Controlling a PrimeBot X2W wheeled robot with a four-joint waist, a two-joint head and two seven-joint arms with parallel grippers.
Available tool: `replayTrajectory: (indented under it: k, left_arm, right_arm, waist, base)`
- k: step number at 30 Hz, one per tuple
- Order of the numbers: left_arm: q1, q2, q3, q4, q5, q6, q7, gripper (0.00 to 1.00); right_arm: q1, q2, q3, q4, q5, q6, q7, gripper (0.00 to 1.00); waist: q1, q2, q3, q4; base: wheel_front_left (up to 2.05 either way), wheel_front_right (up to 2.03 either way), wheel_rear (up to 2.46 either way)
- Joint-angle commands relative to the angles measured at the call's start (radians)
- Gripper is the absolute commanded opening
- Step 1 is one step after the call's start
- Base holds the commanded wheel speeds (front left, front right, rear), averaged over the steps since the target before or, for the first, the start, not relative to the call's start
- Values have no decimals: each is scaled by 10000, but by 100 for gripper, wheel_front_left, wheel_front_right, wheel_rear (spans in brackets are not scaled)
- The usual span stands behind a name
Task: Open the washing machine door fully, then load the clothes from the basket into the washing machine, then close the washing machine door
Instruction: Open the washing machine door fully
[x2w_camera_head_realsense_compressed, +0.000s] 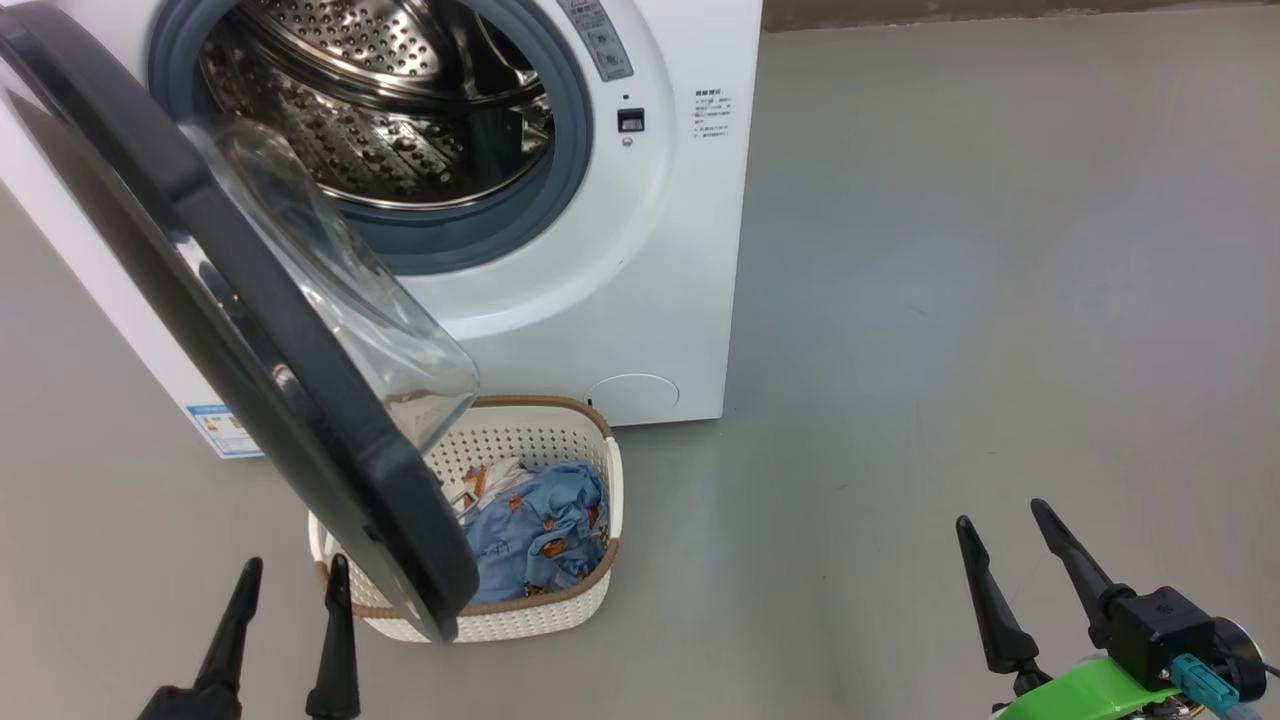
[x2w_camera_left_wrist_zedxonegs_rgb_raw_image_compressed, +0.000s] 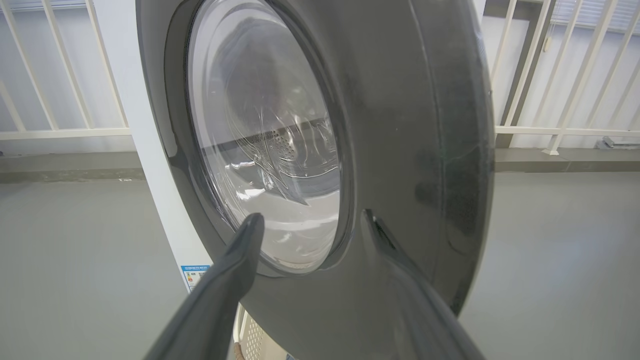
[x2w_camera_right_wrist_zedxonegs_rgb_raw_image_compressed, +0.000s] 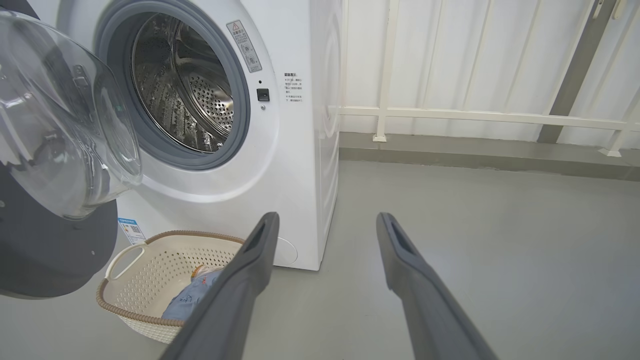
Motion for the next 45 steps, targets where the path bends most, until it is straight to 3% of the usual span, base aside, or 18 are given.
replayTrajectory:
  k: [1, 21, 22, 23, 24, 25, 32, 39, 45]
  left_arm:
    - [-147, 150, 287, -188, 76, 110, -92, 100]
    - [-137, 150, 228, -253, 32, 169, -92, 100]
    - [-136, 150, 226, -241, 28, 164, -92, 73]
    - [-138, 150, 224, -234, 25, 160, -92, 38]
    - [-139, 150, 220, -232, 23, 158, -92, 9]
    - [-138, 150, 214, -226, 16, 157, -92, 0]
    - [-266, 150, 515, -685, -68, 239, -92, 0]
    - [-847, 150, 1364, -3074, -108, 260, -92, 0]
    - [-1445, 150, 1518, -4976, 121, 6, -92, 0]
  right_arm:
    - [-70, -30, 153, -179, -158, 16, -120, 100]
    - [-130, 53, 36, -126, -194, 16, -120, 100]
    - [-129, 50, 36, -125, -187, 16, -120, 100]
    - [-127, 48, 51, -124, -160, 16, -120, 100]
    - [-123, 43, 67, -125, -138, 16, -120, 100]
    - [-122, 38, 79, -130, -126, 16, -120, 100]
    - [-151, 27, 39, -204, -82, 16, -120, 100]
    - [-175, 50, -42, -250, -89, 16, -120, 100]
    - [-196, 77, -18, -234, -81, 16, -120, 100]
  waist:
    - [0, -1, -13, 7]
    - [0, -1, 51, 3]
    - [0, -1, 52, 4]
    - [0, -1, 50, 6]
    - [0, -1, 54, 8]
    - [0, -1, 60, 7]
    - [0, -1, 101, -8]
    - [0, -1, 217, 13]
    - [0, -1, 246, 33]
  base:
    - [0, 0, 0]
    - [0, 0, 0]
    - [0, 0, 0]
    - [0, 0, 0]
    - [0, 0, 0]
    - [0, 0, 0]
    - [0, 0, 0]
    - [0, 0, 0]
    - [0, 0, 0]
